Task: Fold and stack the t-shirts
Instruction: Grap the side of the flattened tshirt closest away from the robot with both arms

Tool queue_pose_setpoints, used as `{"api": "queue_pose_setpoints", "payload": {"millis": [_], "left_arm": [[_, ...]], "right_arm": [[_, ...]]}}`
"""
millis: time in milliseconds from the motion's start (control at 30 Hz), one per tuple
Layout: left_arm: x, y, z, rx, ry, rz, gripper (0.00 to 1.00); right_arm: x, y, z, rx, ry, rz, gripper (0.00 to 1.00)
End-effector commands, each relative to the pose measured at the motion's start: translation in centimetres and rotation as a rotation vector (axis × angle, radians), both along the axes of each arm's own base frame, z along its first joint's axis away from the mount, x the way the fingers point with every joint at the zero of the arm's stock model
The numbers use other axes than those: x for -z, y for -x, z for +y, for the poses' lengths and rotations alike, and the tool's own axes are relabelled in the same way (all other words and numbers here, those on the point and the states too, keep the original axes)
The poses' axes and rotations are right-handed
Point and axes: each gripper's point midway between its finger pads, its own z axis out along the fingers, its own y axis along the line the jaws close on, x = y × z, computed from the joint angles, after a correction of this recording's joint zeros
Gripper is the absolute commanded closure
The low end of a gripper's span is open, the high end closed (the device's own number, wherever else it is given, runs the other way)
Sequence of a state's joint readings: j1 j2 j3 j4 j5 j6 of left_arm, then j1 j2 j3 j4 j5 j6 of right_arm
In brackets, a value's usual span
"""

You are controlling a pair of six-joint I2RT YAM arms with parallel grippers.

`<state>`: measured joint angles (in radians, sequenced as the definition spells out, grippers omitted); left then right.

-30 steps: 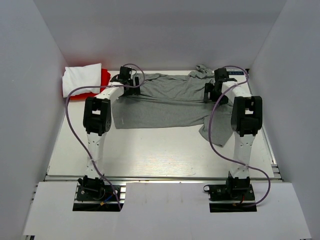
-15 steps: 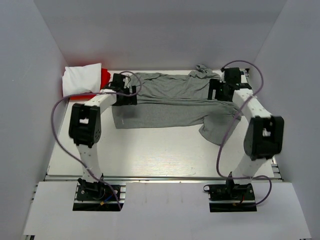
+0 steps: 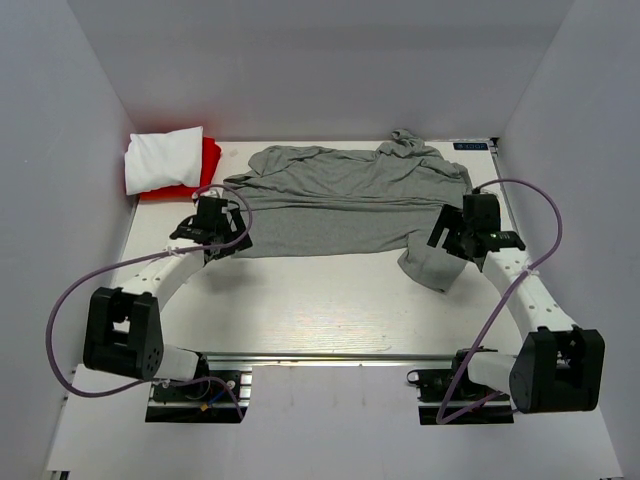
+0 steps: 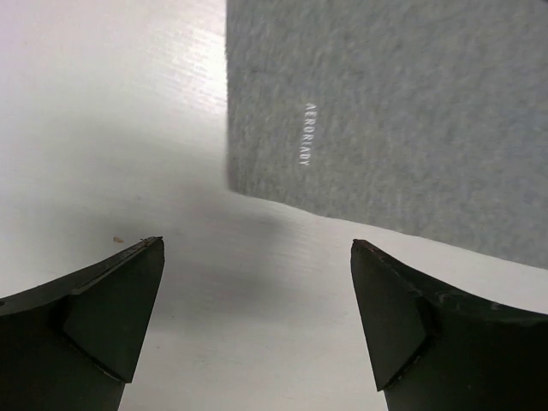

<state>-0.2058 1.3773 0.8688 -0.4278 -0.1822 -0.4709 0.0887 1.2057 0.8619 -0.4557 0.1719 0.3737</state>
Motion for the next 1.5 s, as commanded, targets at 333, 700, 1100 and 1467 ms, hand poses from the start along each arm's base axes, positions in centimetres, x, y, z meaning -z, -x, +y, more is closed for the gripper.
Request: {"api": "queue_pose_setpoints", "payload": {"millis": [333,700,1100,1467], "left_arm": [[5.6,-2.3,-0.1,-0.075,0.017,0.083,0.13],[8.0,-1.3,-1.8,-0.025,0.104,0.101,1.0],[6.1,-0.8,-2.4,0.033,0.142,0.006,1.0],[6.1,-0.7,-2.5,0.046,0.143,0.008,1.0]], "right_arm": [[0.8,1.0,-0.4,0.059,-0.016,0.009,0.1],[2.3,3.5,-1.6,0.116,0.023,0.095,0.1],[6.1,8.3,-1.2,0.17,-0.023,0.23,0.1],[9.4,6.1,0.2,0.152,-0.092,0.218,0.17]]}}
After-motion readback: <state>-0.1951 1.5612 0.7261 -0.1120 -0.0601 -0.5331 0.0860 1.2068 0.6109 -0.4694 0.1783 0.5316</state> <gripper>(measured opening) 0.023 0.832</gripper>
